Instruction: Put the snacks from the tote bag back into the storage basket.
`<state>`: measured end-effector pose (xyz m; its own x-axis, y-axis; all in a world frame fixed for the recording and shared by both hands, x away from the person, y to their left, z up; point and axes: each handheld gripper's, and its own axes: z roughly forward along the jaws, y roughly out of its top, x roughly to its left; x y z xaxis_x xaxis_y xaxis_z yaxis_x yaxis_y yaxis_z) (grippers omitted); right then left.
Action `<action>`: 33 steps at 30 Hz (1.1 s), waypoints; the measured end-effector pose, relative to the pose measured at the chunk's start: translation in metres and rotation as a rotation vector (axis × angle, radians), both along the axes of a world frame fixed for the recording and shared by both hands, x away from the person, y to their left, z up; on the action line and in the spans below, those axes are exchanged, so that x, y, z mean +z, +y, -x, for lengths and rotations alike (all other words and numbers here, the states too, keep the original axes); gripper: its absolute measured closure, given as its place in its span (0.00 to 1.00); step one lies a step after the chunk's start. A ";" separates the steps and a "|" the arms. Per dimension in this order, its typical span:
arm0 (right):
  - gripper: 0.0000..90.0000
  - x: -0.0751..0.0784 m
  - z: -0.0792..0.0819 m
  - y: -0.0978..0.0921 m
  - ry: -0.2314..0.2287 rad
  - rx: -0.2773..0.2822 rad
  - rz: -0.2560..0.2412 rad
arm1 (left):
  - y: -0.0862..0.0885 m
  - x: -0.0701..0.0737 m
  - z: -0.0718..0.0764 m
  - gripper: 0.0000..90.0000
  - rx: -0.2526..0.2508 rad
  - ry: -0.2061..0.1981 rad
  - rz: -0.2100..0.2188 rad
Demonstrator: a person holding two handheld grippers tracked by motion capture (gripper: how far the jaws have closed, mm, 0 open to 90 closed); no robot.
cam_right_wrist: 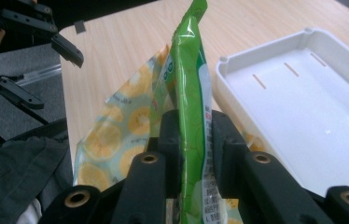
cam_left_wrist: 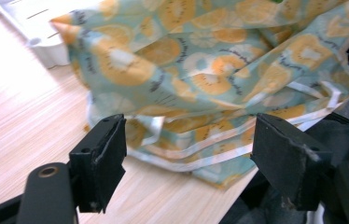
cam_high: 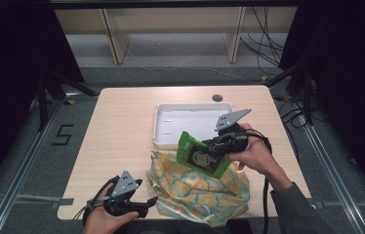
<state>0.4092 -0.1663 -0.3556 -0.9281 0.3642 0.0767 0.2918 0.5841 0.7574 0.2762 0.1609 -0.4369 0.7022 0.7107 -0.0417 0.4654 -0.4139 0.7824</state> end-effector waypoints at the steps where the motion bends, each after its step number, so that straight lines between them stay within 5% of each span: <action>1: 0.86 0.002 -0.001 -0.001 -0.002 -0.001 -0.017 | 0.002 -0.001 0.000 0.29 0.006 0.001 0.001; 17: 0.86 0.025 -0.012 -0.032 -0.044 -0.111 -0.109 | 0.013 -0.012 -0.006 0.29 0.032 -0.005 -0.038; 23: 0.86 0.024 -0.025 -0.047 -0.044 -0.184 -0.173 | 0.015 -0.013 -0.007 0.28 0.041 0.004 -0.062; 33: 0.86 0.017 -0.039 -0.062 -0.035 -0.268 -0.198 | 0.016 -0.012 -0.008 0.28 0.037 -0.009 -0.063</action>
<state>0.4480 -0.2284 -0.3388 -0.8045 0.5772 0.1399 0.3870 0.3308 0.8607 0.2847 0.1773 -0.4492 0.6757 0.7371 0.0107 0.4739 -0.4455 0.7596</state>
